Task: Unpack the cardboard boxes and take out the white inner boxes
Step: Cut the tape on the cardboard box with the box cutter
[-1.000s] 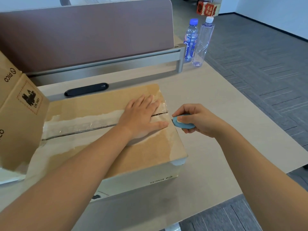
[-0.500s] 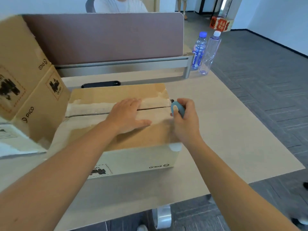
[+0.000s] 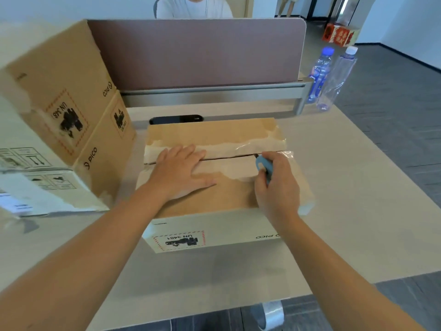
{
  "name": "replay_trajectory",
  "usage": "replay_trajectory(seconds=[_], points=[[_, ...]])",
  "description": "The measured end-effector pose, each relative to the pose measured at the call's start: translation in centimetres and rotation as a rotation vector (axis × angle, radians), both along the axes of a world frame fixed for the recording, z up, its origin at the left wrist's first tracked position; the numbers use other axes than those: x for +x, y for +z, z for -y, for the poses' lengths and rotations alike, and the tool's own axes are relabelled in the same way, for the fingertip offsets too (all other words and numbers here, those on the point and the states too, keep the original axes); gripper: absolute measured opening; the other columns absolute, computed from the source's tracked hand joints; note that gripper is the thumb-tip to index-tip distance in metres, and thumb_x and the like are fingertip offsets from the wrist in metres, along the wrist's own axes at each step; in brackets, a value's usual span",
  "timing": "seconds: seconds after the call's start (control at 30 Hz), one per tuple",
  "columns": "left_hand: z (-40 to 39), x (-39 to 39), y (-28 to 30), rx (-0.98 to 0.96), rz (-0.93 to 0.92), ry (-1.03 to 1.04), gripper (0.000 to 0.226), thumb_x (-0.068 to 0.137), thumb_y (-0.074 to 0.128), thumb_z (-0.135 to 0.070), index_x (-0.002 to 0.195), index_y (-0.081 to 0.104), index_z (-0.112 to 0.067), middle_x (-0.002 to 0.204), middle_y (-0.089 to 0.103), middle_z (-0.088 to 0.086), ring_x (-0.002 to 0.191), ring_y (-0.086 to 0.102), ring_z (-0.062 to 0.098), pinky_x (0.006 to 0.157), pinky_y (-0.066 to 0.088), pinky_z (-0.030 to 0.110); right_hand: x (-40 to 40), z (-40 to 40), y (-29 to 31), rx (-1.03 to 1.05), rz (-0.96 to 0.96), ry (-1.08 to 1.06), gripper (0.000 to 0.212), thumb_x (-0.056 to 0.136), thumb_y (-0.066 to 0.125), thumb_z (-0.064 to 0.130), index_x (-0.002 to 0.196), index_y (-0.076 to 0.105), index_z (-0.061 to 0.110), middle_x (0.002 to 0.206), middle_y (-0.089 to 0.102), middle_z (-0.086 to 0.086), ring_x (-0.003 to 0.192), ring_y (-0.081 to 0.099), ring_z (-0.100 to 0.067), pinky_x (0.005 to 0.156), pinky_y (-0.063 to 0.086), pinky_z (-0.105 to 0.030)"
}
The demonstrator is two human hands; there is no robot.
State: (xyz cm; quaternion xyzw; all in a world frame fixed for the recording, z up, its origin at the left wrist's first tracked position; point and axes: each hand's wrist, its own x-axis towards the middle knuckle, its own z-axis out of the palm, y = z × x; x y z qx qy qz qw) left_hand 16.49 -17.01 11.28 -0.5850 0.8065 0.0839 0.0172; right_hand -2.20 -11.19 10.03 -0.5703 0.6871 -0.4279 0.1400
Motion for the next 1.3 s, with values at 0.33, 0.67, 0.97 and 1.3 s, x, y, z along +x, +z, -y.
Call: replay_trajectory(seconds=[0.33,0.67,0.97,1.3], points=[[1.4,-4.6,-0.9,0.01,-0.098,0.179,0.083,0.08,0.034,-0.075,0.147,0.018,-0.028,0.158,0.005,0.002,0.144,0.0,0.028,0.114,-0.001,0.05,-4.4,5.6,0.0,-0.031,-0.081,-0.052,0.033,0.088,0.047,0.0,0.12,0.051,0.003,0.12,0.057,-0.011,0.106,0.054,-0.03,0.078,0.033,-0.023],[2.1,-0.7,0.9,-0.101,-0.254,0.069,0.083,0.079,0.06,-0.057,0.145,0.027,-0.02,0.151,0.026,0.0,0.14,0.02,0.019,0.112,0.016,0.035,-3.3,5.3,0.6,0.038,-0.046,-0.013,0.032,0.093,0.043,0.006,0.125,0.047,0.007,0.125,0.054,-0.008,0.111,0.051,-0.026,0.075,0.027,-0.014],[0.9,1.4,-1.3,-0.051,-0.083,0.118,0.083,0.084,0.039,-0.068,0.149,0.011,-0.026,0.158,0.004,-0.002,0.145,0.0,0.018,0.117,-0.004,0.035,0.9,3.9,-1.4,-0.192,-0.126,0.039,0.034,0.077,0.045,0.007,0.107,0.059,-0.001,0.1,0.066,-0.012,0.075,0.06,-0.032,0.071,0.034,-0.029],[-2.0,-6.4,-2.0,-0.1,-0.152,0.68,0.085,0.086,0.032,-0.067,0.149,0.009,-0.015,0.157,0.004,0.008,0.144,-0.005,0.025,0.114,-0.009,0.044,-3.2,9.9,0.0,-0.018,-0.151,0.152,0.035,0.095,0.039,0.004,0.129,0.044,0.005,0.131,0.048,-0.01,0.114,0.048,-0.028,0.087,0.033,-0.023]])
